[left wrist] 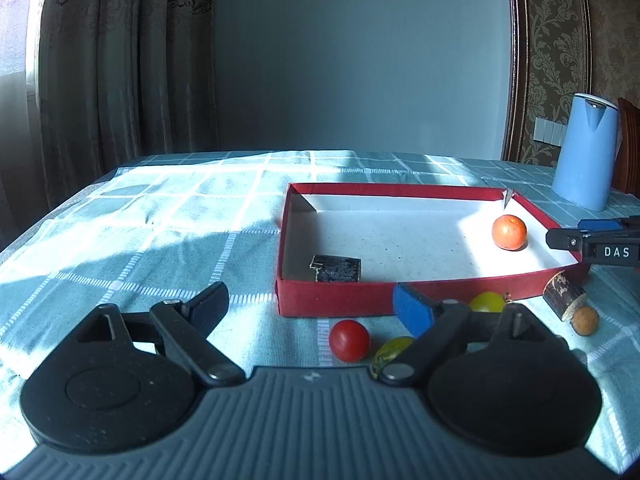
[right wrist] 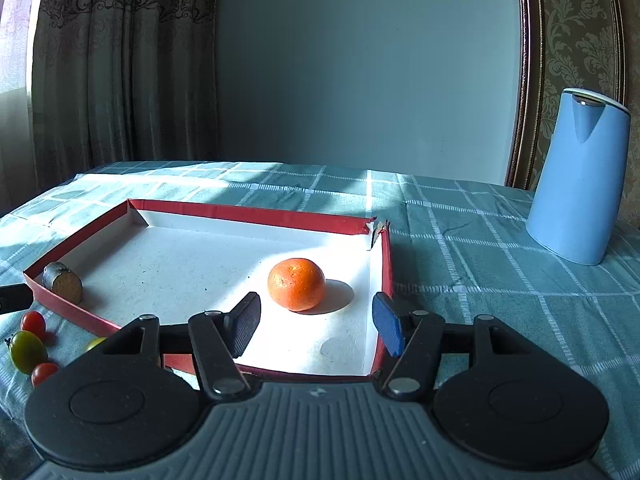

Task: Organize fruits
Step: 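Move the left tool to the green tomato while the right tool approaches a tan round fruit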

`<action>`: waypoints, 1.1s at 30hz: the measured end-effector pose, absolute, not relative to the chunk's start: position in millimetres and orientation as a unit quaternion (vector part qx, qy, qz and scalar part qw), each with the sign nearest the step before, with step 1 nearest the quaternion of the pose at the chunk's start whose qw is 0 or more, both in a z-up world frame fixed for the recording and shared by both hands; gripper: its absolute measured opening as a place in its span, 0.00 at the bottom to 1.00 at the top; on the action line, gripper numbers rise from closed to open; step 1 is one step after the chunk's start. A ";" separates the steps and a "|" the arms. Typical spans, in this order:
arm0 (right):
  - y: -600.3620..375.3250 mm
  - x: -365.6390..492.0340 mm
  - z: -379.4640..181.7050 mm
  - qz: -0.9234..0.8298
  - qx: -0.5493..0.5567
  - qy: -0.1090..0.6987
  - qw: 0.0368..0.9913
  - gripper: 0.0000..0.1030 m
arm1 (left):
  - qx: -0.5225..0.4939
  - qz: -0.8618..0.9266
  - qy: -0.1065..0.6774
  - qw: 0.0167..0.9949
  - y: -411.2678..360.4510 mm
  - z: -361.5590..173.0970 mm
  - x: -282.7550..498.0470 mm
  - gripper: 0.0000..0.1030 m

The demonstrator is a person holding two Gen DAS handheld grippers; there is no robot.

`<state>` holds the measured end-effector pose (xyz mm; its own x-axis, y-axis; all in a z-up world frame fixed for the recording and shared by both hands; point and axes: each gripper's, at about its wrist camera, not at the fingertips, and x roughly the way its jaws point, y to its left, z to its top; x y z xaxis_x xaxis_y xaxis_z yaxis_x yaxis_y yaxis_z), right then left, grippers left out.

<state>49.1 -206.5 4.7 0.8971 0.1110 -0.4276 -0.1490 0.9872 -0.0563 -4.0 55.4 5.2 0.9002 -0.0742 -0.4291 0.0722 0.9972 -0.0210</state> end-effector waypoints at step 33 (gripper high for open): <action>-225.7 -7.9 -1.1 0.048 -0.054 0.193 0.978 0.59 | 0.034 -0.152 0.264 0.952 33.7 -4.7 -21.1 0.64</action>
